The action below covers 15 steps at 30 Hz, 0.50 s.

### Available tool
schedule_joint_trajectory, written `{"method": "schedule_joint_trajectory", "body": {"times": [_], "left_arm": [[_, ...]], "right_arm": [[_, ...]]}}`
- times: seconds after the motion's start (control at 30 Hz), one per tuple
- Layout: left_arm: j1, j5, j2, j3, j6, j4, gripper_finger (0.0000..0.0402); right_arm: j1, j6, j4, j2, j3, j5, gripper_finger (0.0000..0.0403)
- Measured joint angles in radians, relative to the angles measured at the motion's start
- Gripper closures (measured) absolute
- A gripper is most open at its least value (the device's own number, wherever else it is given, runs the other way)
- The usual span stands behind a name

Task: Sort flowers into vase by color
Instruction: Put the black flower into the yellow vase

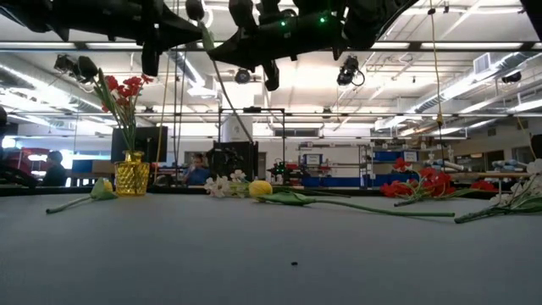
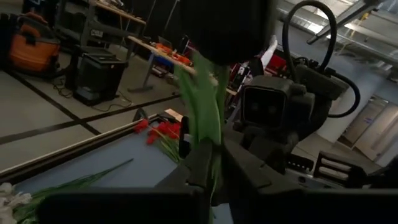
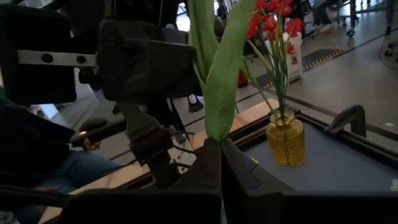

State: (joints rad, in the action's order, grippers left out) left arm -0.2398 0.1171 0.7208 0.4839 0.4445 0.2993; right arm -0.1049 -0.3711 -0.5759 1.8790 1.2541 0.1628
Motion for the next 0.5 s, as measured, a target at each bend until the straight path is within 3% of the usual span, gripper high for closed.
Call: {"method": "schedule_joint_trajectory", "body": {"times": [0.33,0.5], "left_arm": [[0.0,0.02,0.0,0.0,0.043,-0.029,0.0222],[0.0,0.014,0.0,0.0,0.035,-0.011,0.0214]], "right_arm": [[-0.003,0.017,-0.026,0.0,0.0,-0.019,0.0399],[-0.003,0.046,-0.026,0.0,0.0,-0.064,0.0399]]}}
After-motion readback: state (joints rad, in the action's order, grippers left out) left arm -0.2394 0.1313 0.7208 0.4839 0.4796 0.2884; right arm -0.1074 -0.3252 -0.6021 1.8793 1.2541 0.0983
